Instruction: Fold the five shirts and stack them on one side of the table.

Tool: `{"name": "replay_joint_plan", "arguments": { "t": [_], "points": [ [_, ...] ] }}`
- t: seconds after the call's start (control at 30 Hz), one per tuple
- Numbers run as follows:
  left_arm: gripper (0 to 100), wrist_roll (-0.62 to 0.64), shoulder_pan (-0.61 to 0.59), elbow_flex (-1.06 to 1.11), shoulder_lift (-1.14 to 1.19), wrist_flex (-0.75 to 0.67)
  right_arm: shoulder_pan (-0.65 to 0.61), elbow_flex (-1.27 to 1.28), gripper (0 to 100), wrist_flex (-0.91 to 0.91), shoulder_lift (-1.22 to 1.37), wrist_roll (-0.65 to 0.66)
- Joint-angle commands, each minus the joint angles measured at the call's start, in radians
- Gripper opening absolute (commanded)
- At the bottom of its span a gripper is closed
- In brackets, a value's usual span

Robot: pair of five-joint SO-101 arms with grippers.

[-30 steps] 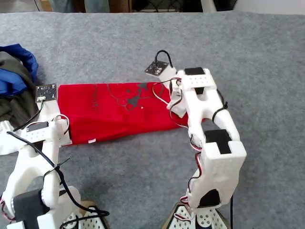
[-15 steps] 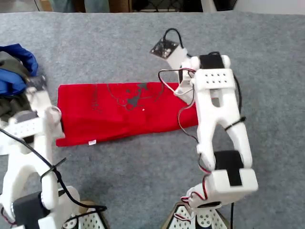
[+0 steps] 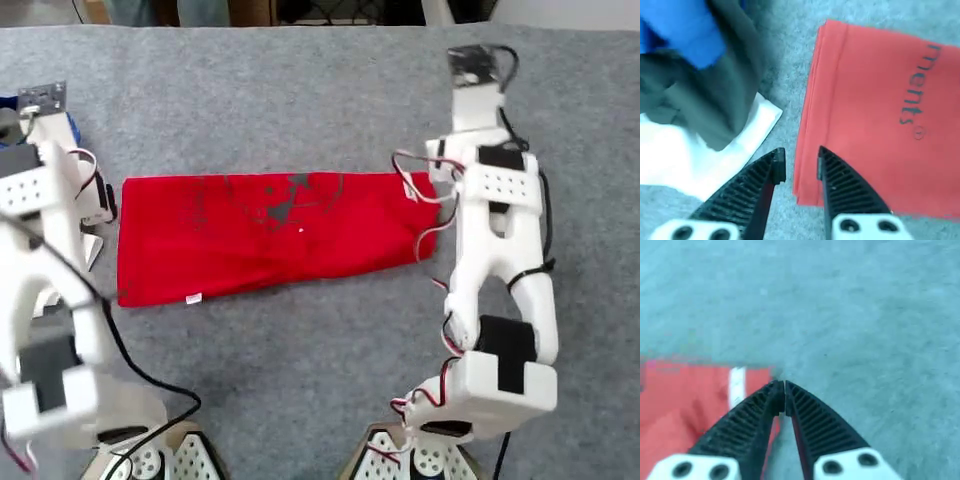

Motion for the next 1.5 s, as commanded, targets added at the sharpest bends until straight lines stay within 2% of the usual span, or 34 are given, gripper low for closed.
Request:
{"name": "replay_joint_plan", "arguments": {
  "t": [0.0,0.13,0.3,0.67,0.87,1.13,1.27,1.47],
  "points": [
    [15,0.011,0.013,-0.131,0.137,0.005,0.072,0.077,1.5,-0.259,0.007,-0.034],
    [15,0.011,0.027,-0.217,0.253,0.002,0.118,0.096,1.5,-0.325,0.010,-0.035],
    [23,0.011,0.024,-0.269,0.374,0.000,0.149,0.087,1.5,-0.376,0.065,-0.031],
    [24,0.011,0.024,-0.360,0.562,-0.002,0.152,-0.058,1.5,-0.305,0.186,-0.028],
    [16,0.011,0.019,-0.435,0.667,0.006,0.152,-0.059,1.5,-0.305,0.186,-0.028],
    [3,0.003,0.051,-0.449,0.686,0.011,0.167,-0.062,1.5,-0.304,0.182,-0.034],
    [3,0.008,0.097,-0.481,0.677,0.066,0.229,-0.076,1.5,-0.311,0.182,-0.063],
    [3,0.009,0.197,-0.697,0.677,0.282,0.353,-0.116,1.5,-0.336,0.189,-0.127]
  ]
}}
